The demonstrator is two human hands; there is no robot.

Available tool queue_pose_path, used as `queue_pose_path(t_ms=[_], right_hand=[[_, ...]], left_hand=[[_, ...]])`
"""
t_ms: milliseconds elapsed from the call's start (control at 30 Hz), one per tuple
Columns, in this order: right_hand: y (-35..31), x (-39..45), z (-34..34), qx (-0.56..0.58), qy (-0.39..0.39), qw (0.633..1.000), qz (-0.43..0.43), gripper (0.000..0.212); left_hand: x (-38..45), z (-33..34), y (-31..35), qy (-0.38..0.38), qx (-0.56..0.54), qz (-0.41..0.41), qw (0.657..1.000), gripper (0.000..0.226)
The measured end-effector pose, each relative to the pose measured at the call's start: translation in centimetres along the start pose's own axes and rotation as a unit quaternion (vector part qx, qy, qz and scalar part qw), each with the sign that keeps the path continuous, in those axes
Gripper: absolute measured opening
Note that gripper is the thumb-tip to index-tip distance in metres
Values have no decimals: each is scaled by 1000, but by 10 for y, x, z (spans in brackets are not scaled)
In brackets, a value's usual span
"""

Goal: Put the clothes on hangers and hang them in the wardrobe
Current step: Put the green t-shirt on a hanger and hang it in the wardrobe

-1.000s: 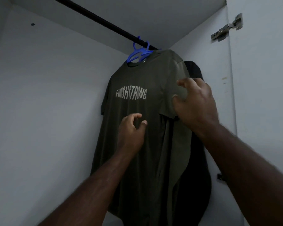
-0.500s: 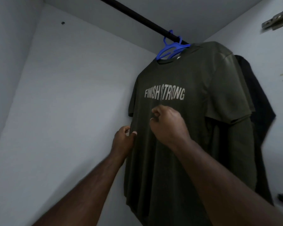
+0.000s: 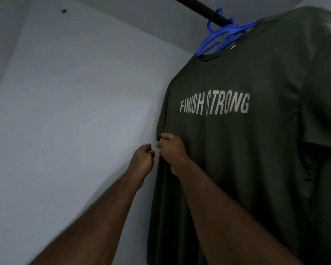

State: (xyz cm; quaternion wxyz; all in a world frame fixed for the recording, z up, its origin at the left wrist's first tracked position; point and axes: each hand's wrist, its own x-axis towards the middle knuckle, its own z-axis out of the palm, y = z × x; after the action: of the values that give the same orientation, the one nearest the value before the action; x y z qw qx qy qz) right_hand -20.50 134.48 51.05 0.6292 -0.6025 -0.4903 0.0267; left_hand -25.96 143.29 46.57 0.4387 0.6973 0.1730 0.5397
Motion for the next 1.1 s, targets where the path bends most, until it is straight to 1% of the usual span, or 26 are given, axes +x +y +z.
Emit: queue_pose_path(t_ms=[100, 233, 400, 500, 567, 600, 667, 733, 800, 867, 933, 967, 1033, 1100], right_hand=[[8, 28, 13, 35, -17, 999, 4, 62], [15, 52, 29, 75, -33, 997, 13, 74], [11, 60, 33, 82, -23, 996, 30, 77], [8, 51, 24, 136, -14, 990, 28, 67], [7, 43, 17, 227, -3, 974, 20, 51], [7, 40, 14, 292, -1, 956, 16, 42], [5, 35, 5, 404, -6, 915, 11, 27], [3, 33, -2, 467, -4, 884, 19, 19], [0, 31, -6, 499, -5, 866, 29, 19], [-1, 28, -11, 500, -12, 865, 36, 20], [0, 26, -15, 486, -29, 872, 38, 22], [1, 25, -18, 477, -35, 877, 36, 23], [2, 23, -20, 461, -41, 886, 34, 24], [5, 21, -20, 450, -41, 891, 37, 26]], left_hand=[[14, -6, -3, 29, -21, -12, 999, 47], [21, -13, -8, 49, -26, -17, 998, 44], [21, -17, -8, 50, -43, -22, 998, 42], [20, -21, -6, 54, -59, -28, 996, 39], [21, -23, -4, 60, -92, -39, 993, 33], [22, -24, -1, 62, -112, -44, 991, 31], [25, -25, 8, 61, -165, -56, 983, 40], [30, -25, 22, 46, -239, -72, 967, 55], [33, -24, 40, 17, -306, -77, 949, 66], [36, -21, 57, -7, -332, -80, 940, 69], [39, -17, 71, -22, -330, -80, 940, 63], [41, -15, 77, -27, -330, -80, 940, 57], [45, -11, 85, -15, -327, -68, 943, 38], [50, -11, 90, 19, -349, -53, 936, 9]])
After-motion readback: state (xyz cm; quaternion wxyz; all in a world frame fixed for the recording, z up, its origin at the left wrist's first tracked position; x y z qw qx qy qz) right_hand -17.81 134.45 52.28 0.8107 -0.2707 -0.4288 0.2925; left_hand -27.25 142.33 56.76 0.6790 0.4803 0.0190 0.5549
